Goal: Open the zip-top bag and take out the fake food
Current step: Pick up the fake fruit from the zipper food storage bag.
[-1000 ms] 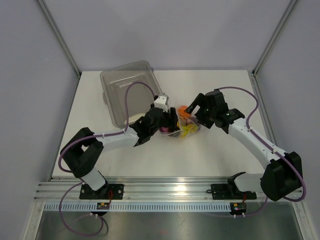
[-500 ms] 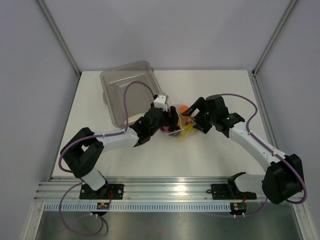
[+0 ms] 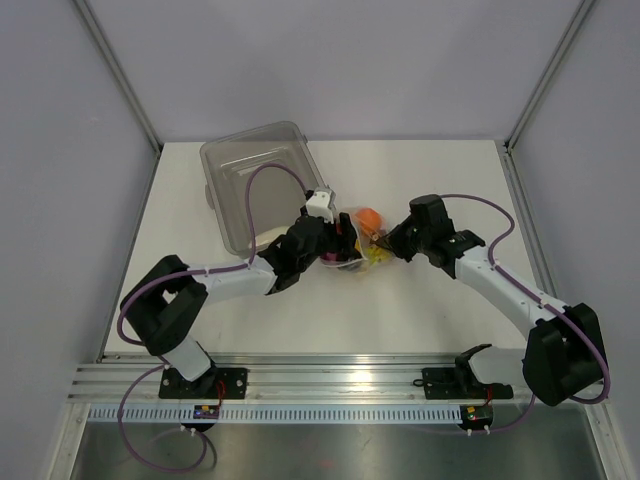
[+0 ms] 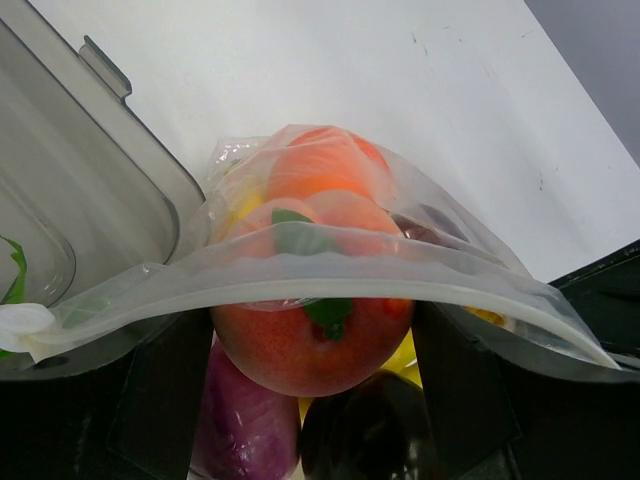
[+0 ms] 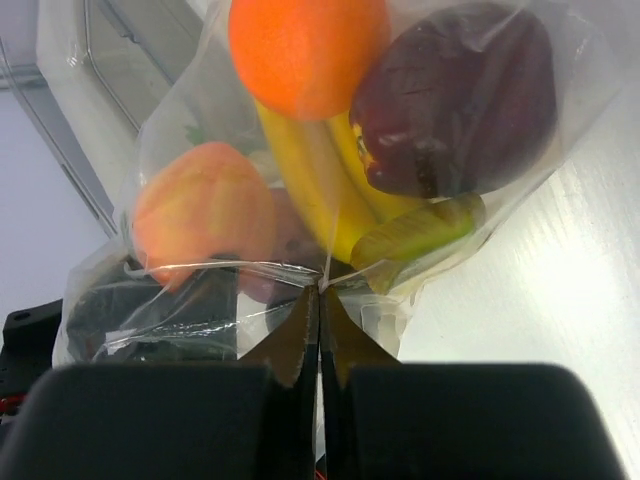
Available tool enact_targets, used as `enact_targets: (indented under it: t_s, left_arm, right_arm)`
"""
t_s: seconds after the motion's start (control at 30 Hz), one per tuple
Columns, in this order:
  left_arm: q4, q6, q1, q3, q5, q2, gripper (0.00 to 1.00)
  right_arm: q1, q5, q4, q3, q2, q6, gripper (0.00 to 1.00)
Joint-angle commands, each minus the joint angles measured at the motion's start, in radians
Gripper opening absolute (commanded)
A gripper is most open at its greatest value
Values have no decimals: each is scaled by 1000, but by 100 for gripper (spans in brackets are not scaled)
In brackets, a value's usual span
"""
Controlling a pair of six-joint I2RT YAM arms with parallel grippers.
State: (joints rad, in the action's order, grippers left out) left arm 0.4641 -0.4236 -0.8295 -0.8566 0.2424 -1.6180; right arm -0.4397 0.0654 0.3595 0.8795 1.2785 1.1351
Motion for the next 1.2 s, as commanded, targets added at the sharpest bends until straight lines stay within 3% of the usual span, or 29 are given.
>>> enact_targets:
  t_s: [0.0, 0.17, 0.4, 0.73, 0.9, 1.17]
  left_arm:
    - [58, -29, 3, 13, -23, 53, 50]
    - [-27, -50, 1, -13, -51, 82, 50]
    - [-85, -84, 1, -41, -167, 98, 50]
    - [-101, -121, 3, -47, -341, 138, 51]
    - [-61, -133, 9, -36, -428, 147, 51]
    - [154, -216, 49, 40, -546, 153, 51]
  right_arm:
    - [-5, -56, -71, -11, 8, 6, 0]
    - [-5, -145, -80, -13, 12, 8, 0]
    - [-5, -409, -24, -27, -36, 17, 0]
    - [-5, -530, 33, -16, -33, 17, 0]
    - [-7, -559, 48, -16, -33, 26, 0]
    - [-5, -570, 68, -13, -19, 35, 0]
